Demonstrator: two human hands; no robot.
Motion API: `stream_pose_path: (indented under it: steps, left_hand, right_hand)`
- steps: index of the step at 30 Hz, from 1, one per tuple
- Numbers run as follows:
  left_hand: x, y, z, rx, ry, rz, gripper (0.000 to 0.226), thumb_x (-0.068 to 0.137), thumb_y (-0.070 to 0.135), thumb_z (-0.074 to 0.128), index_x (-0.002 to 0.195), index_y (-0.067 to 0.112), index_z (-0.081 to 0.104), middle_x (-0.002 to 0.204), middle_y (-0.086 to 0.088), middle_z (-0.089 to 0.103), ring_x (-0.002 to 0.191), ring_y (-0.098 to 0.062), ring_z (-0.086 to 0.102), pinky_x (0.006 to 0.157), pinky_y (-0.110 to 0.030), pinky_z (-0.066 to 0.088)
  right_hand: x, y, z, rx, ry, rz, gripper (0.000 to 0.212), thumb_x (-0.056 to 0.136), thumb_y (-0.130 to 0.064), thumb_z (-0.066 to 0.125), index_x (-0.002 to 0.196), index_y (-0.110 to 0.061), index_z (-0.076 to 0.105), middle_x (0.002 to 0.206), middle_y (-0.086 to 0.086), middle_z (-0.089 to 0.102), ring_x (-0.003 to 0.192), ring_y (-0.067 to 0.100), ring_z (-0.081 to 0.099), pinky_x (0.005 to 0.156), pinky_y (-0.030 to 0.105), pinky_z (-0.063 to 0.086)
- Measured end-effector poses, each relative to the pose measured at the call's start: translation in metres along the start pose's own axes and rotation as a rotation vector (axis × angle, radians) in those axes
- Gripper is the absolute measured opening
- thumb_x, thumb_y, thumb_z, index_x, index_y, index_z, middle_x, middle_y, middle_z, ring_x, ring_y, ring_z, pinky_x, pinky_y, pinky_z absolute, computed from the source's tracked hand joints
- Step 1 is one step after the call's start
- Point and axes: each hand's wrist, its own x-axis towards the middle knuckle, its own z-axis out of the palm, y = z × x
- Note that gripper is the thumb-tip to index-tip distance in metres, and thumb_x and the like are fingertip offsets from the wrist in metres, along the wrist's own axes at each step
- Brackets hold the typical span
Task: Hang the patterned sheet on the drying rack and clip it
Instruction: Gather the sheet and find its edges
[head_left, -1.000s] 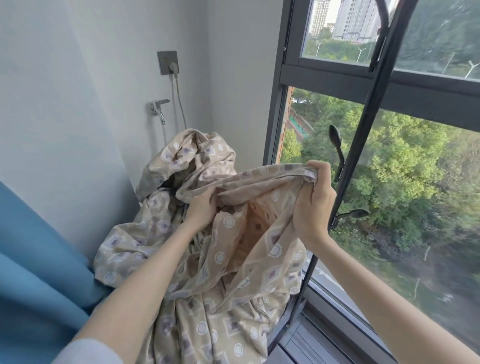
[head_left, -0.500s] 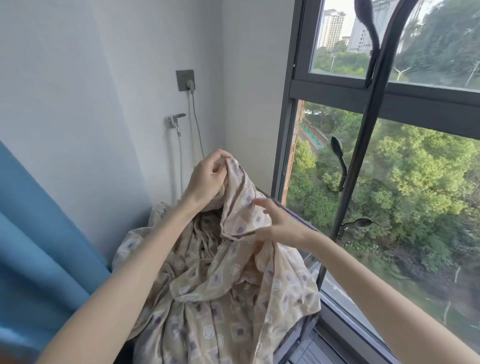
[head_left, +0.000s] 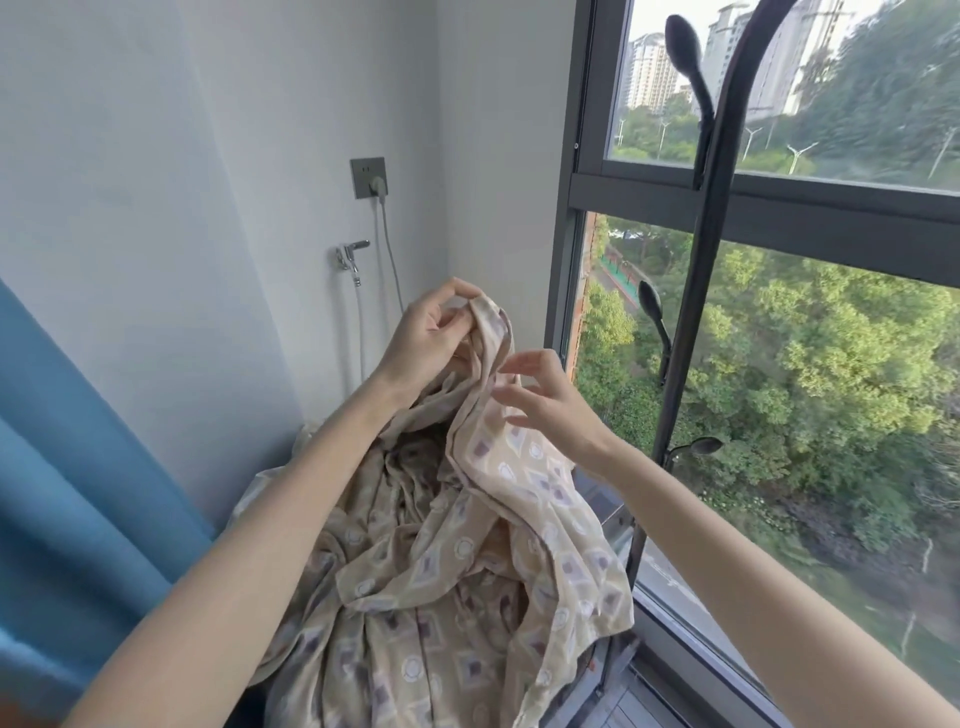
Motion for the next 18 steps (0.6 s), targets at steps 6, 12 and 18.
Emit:
stream_pose_path:
  steps: [6,12,18]
  left_hand:
    - [0.004,0.011,0.014,0.047,-0.075,0.006,0.019,0.097,0.006,0.044,0.087,0.019,0.055,0.07,-0.007,0.062,0.05,-0.013,0.058,0.045,-0.026,0.051]
    - [0.0,0.016,0.007,0.041,-0.045,0.083,0.015,0.096,0.004,0.047,0.088,0.015,0.055,0.055,-0.001,0.051,0.047,-0.009,0.047,0.046,-0.019,0.041]
    - [-0.011,0.008,0.0,0.234,-0.169,0.126,0.017,0.088,0.043,0.057,0.079,0.029,0.06,0.062,-0.013,0.052,0.058,-0.018,0.041,0.059,-0.029,0.034]
  right_hand:
    - [-0.003,-0.002,-0.001,-0.221,0.152,-0.085,0.03,0.083,-0.035,0.069,0.101,-0.015,0.056,0.106,0.0,0.058,0.086,0.011,0.065,0.076,0.032,0.054]
    - [-0.011,-0.008,-0.001,-0.238,0.25,-0.052,0.007,0.099,-0.018,0.043,0.098,-0.012,0.047,0.096,0.009,0.061,0.073,0.022,0.063,0.062,0.03,0.057]
    - [-0.029,-0.038,-0.028,-0.229,0.555,-0.166,0.007,0.099,-0.009,0.028,0.102,-0.011,0.033,0.076,0.002,0.05,0.061,0.016,0.044,0.051,0.032,0.038]
